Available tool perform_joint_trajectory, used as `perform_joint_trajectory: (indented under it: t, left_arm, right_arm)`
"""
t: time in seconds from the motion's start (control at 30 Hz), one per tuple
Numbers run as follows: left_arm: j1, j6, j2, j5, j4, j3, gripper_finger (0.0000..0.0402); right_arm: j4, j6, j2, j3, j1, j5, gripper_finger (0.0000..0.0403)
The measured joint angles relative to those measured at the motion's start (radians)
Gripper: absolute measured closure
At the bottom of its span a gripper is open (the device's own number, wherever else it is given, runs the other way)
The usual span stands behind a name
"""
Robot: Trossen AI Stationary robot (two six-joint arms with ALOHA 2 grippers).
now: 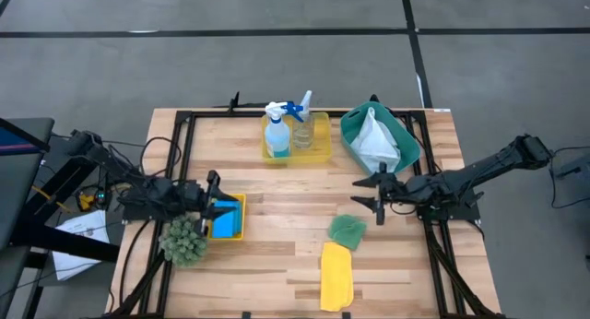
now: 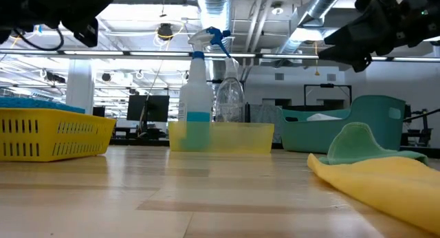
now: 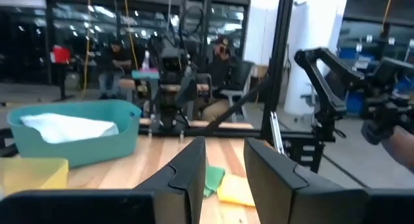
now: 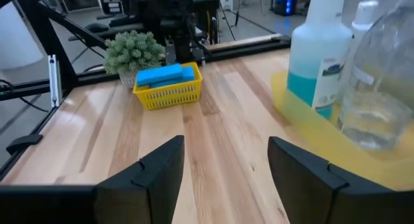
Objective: Pick & Place Kitchen Items
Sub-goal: Put the green microfiber cloth into the green bin
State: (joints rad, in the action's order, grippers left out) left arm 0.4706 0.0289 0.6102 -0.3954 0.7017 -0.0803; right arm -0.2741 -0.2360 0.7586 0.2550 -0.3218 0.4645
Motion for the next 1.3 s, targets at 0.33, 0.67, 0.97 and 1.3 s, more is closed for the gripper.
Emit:
perform_joint_trajectory:
  t: [0.33, 0.67, 0.97, 1.3]
  left_arm:
    - [0.0, -0.06, -0.001, -0.024, 0.07, 0.032, 0.0298]
    - [-0.109, -0.107, 0.0, -0.001, 0.074, 0.074, 0.0298]
    - [-0.169, -0.107, -0.126, 0.142, -0.053, 0.074, 0.0298]
    - [-0.169, -0.103, -0.46, 0.13, -0.372, 0.074, 0.0298]
  right_arm:
    - [0.06, -0.056, 0.069, 0.029, -0.012, -0.048, 0.0189]
    - [0.055, 0.0, 0.22, 0.11, -0.009, -0.079, 0.0189]
    - [0.062, 0.0, 0.263, 0.119, -0.014, -0.079, 0.0189]
    - [0.068, 0.008, 0.255, 0.118, -0.014, -0.079, 0.0189]
